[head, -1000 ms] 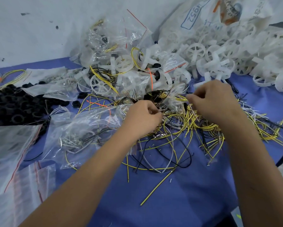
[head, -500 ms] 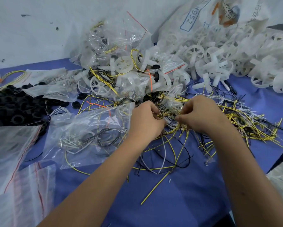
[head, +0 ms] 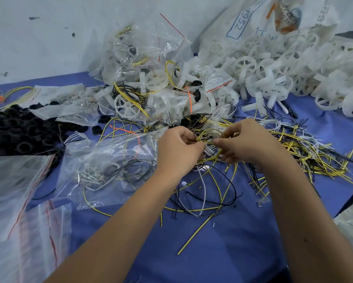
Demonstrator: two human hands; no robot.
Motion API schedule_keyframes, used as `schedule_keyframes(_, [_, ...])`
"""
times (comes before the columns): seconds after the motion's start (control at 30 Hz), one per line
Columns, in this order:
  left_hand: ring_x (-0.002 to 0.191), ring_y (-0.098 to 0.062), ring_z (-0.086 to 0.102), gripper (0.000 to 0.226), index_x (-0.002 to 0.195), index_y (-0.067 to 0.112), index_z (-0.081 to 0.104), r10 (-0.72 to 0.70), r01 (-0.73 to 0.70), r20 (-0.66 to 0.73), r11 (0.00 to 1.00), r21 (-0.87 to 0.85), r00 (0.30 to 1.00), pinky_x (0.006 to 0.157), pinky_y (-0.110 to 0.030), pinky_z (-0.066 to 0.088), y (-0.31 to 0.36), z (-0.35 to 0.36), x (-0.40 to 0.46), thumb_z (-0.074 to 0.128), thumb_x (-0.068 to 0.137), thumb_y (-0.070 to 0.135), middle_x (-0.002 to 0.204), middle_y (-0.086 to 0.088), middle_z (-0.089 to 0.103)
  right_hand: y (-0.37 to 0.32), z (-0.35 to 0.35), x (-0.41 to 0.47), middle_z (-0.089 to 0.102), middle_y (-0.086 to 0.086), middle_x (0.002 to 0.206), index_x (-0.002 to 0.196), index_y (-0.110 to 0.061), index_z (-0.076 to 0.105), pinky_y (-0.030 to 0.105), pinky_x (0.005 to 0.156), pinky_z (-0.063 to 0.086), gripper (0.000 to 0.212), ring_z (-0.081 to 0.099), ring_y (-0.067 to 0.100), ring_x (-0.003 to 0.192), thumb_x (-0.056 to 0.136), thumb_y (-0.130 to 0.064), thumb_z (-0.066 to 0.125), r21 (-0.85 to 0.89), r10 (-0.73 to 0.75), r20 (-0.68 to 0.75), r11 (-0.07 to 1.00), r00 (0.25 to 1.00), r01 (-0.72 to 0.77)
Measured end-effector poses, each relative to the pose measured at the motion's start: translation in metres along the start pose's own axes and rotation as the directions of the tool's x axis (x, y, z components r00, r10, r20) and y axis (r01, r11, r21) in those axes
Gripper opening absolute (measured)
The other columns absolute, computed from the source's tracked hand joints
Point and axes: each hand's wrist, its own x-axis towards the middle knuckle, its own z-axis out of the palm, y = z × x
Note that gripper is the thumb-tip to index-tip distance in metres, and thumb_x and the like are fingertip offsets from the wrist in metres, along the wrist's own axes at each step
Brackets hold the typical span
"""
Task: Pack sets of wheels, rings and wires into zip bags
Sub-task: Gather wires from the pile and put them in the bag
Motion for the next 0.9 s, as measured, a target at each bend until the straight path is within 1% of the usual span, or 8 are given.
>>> schedule_keyframes(0.17, [0.059, -0.027, 0.075, 0.013, 0.079, 0.009, 0.066, -0.062, 0.064, 0.058, 0.997, -0.039, 0.996, 0.069, -0.051, 0.064, -0.002, 0.001, 0.001, 0.07, 0.078, -0.003, 0.067, -0.007, 0.071, 0.002, 0.001, -0.001, 0.073, 0.016, 0.07, 0.088, -0.006, 0.069, 0.046, 0.067, 0.064, 0.013, 0.074, 0.03, 0.062, 0.084, -0.007, 0.081, -0.011, -0.051, -0.057, 0.999, 0.997, 0.05])
schedule_keyframes(0.3, [0.058, -0.026, 0.074, 0.014, 0.077, 0.008, 0.067, -0.058, 0.059, 0.079, 0.998, -0.014, 0.995, 0.068, -0.053, 0.064, -0.001, 0.001, 0.001, 0.069, 0.079, -0.006, 0.066, -0.007, 0.073, 0.006, 0.002, 0.0, 0.073, 0.016, 0.078, 0.11, -0.008, 0.057, 0.047, 0.071, 0.062, 0.041, 0.07, 0.027, 0.061, 0.078, 0.0, 0.082, 0.105, -0.027, -0.168, 0.993, 0.985, 0.045])
schedule_keyframes(0.4, [0.054, -0.024, 0.073, 0.018, 0.075, 0.009, 0.065, -0.066, 0.067, 0.061, 0.998, -0.02, 0.996, 0.062, -0.042, 0.064, -0.001, 0.001, 0.001, 0.071, 0.08, -0.007, 0.055, 0.004, 0.065, 0.008, 0.003, 0.002, 0.07, 0.015, 0.072, 0.117, 0.001, 0.055, 0.028, 0.053, 0.058, 0.047, 0.063, 0.016, 0.049, 0.079, 0.0, 0.083, 0.361, 0.1, -0.116, 0.931, 0.988, -0.052])
schedule_keyframes(0.47, [0.052, -0.021, 0.071, 0.019, 0.075, 0.01, 0.063, -0.051, 0.052, 0.041, 0.998, -0.02, 0.998, 0.063, -0.041, 0.064, 0.0, 0.002, 0.001, 0.071, 0.079, -0.008, 0.051, 0.009, 0.061, 0.011, 0.004, 0.004, 0.069, 0.013, 0.071, 0.114, 0.007, 0.06, 0.02, 0.047, 0.053, 0.045, 0.061, 0.011, 0.048, 0.078, -0.004, 0.085, 0.458, 0.139, -0.046, 0.883, 0.989, -0.103])
schedule_keyframes(0.57, [0.051, -0.014, 0.069, 0.02, 0.074, 0.011, 0.063, -0.011, 0.011, 0.015, 1.0, -0.028, 1.0, 0.065, -0.04, 0.065, 0.001, 0.003, -0.002, 0.069, 0.079, -0.007, 0.049, 0.011, 0.06, 0.014, 0.004, 0.004, 0.07, 0.013, 0.072, 0.111, 0.007, 0.062, 0.018, 0.047, 0.053, 0.045, 0.062, 0.012, 0.05, 0.075, -0.005, 0.087, 0.482, 0.16, -0.027, 0.867, 0.987, -0.127])
schedule_keyframes(0.7, [0.054, -0.015, 0.071, 0.015, 0.08, 0.006, 0.064, -0.012, 0.012, 0.01, 0.999, -0.042, 1.0, 0.066, -0.04, 0.065, 0.001, 0.003, -0.004, 0.067, 0.08, -0.008, 0.053, 0.008, 0.062, 0.014, 0.007, 0.002, 0.075, 0.016, 0.073, 0.12, 0.001, 0.048, 0.02, 0.045, 0.05, 0.054, 0.061, 0.014, 0.05, 0.079, 0.001, 0.083, 0.504, 0.149, -0.045, 0.857, 0.988, -0.106])
schedule_keyframes(0.83, [0.055, -0.02, 0.072, 0.013, 0.079, 0.001, 0.065, -0.051, 0.052, 0.028, 0.997, -0.053, 0.998, 0.056, -0.031, 0.061, 0.003, 0.001, -0.004, 0.067, 0.081, -0.011, 0.062, -0.005, 0.065, 0.011, -0.002, -0.006, 0.076, 0.013, 0.073, 0.116, 0.004, 0.051, 0.017, 0.045, 0.049, 0.044, 0.061, 0.011, 0.048, 0.083, 0.0, 0.08, 0.54, 0.083, -0.112, 0.842, 0.99, -0.01])
schedule_keyframes(0.9, [0.061, -0.028, 0.074, 0.011, 0.077, 0.002, 0.066, -0.037, 0.037, 0.03, 0.999, -0.001, 0.999, 0.06, -0.04, 0.063, 0.002, 0.001, -0.003, 0.069, 0.079, -0.008, 0.065, -0.011, 0.069, 0.009, -0.015, -0.01, 0.076, 0.012, 0.073, 0.109, 0.007, 0.059, 0.016, 0.047, 0.05, 0.033, 0.062, 0.01, 0.049, 0.084, 0.0, 0.079, 0.486, 0.038, -0.165, 0.873, 0.986, 0.047])
